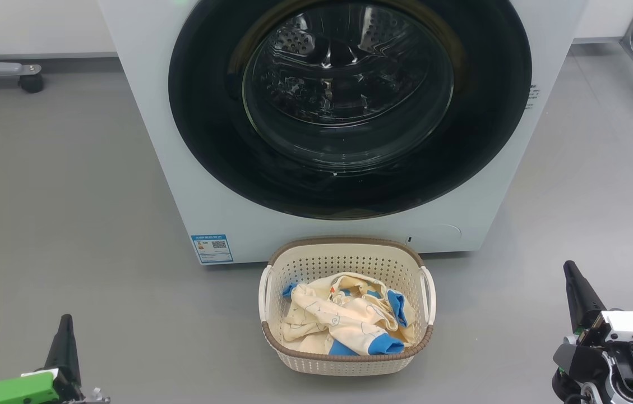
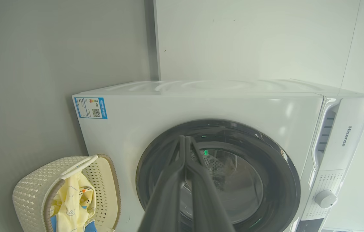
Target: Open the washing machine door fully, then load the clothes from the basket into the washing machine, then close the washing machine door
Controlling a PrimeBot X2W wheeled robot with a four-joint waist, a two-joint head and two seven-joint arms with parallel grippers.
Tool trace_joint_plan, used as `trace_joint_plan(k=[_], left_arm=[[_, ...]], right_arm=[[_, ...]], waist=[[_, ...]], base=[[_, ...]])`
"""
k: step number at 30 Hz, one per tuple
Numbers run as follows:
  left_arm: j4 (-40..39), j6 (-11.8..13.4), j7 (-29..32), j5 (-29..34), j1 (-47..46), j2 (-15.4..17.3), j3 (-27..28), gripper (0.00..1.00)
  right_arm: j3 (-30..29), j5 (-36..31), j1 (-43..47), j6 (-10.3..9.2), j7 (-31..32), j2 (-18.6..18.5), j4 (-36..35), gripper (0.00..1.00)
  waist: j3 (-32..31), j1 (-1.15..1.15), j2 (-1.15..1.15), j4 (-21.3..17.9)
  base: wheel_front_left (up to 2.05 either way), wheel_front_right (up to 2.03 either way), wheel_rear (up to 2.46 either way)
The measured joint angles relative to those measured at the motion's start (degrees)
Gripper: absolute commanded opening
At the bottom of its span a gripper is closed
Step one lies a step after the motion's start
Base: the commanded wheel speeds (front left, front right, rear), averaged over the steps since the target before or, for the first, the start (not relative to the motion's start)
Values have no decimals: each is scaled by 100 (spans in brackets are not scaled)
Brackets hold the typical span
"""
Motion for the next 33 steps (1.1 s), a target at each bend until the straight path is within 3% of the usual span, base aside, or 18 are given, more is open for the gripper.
trace_joint_plan(k=[10,11,16,33], left_arm=[[2,0,7,29,0,-13,8,0],[35,1,4,29,3,-24,1,100],[280,2,-3,30,193,-208,-57,100],[243,2,-256,475,194,-213,-253,100]], right_arm=[[-2,0,0,0,0,1,0,0],[0,2,12,2,-1,10,31,100],[19,1,303,1,-12,174,277,100],[145,-364,300,1,-299,169,57,100]], waist=[[0,0,0,0],[0,0,0,0],[1,0,0,-1],[21,0,0,15]], base=[[0,0,0],[0,0,0],[0,0,0],[0,0,0]])
